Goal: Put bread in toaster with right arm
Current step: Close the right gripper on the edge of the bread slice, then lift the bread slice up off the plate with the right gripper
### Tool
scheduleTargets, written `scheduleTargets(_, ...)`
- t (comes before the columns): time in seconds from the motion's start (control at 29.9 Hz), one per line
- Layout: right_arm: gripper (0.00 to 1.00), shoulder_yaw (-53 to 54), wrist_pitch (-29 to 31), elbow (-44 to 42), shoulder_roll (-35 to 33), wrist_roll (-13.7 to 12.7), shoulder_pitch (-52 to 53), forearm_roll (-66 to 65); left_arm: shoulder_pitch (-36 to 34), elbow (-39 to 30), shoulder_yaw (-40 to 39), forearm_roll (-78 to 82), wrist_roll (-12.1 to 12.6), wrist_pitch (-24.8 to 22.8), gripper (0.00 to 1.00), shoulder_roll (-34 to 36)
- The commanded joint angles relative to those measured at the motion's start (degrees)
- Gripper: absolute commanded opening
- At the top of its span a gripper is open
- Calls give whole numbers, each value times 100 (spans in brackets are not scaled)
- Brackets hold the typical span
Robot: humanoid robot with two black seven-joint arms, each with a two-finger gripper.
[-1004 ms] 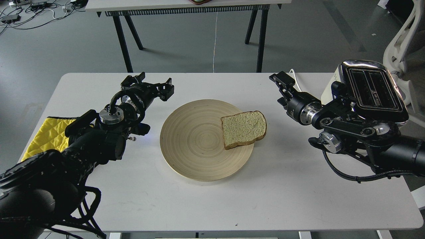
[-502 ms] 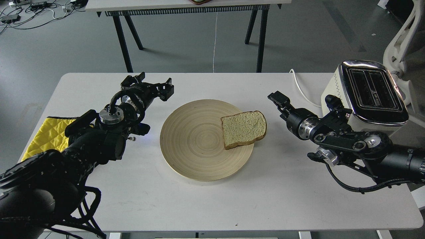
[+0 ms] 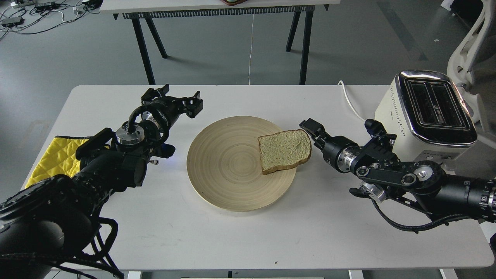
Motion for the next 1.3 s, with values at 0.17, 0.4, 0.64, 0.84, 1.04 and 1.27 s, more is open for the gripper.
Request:
scheduleTargets(0.17, 74, -100, 1, 40, 116, -19, 8, -98, 0, 0, 0, 1, 0, 0, 100, 0)
scheduleTargets(0.4, 64, -109, 10, 154, 90, -19, 17, -107, 0, 0, 0, 1, 0, 0, 100, 0)
scheduleTargets(0.64, 42, -109, 1, 172, 55, -2, 8, -107, 0, 0, 0, 1, 0, 0, 100, 0)
scheduleTargets(0.84, 29, -109, 10, 277, 11, -11, 17, -107, 0, 0, 0, 1, 0, 0, 100, 0)
scheduleTargets(1.04, 19, -109, 1, 382, 2, -11, 43, -107, 0, 0, 0, 1, 0, 0, 100, 0)
scheduleTargets(1.27, 13, -21, -8, 567, -191, -19, 166, -107, 0, 0, 0, 1, 0, 0, 100, 0)
